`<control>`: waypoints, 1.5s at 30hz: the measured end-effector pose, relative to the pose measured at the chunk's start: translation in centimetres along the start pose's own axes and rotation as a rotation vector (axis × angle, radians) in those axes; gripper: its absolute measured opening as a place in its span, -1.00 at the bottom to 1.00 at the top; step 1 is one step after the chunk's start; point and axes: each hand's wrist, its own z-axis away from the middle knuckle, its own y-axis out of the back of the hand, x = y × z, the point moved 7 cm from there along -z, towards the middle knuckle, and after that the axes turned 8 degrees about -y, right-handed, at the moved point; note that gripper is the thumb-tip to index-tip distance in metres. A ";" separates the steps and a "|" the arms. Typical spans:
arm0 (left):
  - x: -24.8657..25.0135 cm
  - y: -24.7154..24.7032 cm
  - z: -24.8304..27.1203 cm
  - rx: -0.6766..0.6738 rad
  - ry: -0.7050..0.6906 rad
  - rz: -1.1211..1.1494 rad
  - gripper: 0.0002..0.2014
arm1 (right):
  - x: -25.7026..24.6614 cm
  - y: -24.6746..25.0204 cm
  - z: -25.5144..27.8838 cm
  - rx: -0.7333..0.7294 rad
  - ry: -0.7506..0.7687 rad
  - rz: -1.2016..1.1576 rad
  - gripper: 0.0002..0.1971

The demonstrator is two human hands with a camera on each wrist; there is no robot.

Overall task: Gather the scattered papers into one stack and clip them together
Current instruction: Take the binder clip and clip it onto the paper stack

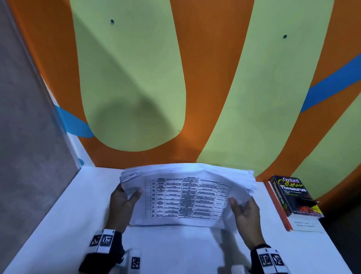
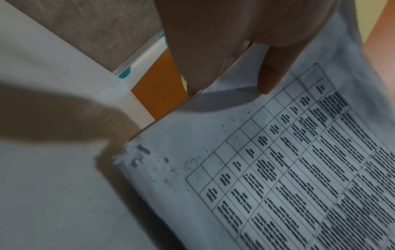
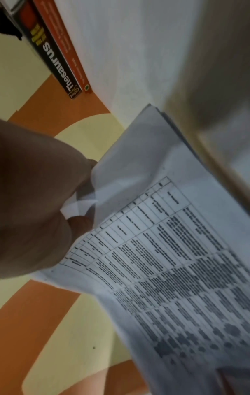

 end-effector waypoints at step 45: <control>12.2 -10.1 -1.6 -0.317 -0.133 0.178 -0.53 | -9.9 0.7 1.1 -0.010 0.249 -0.008 -0.75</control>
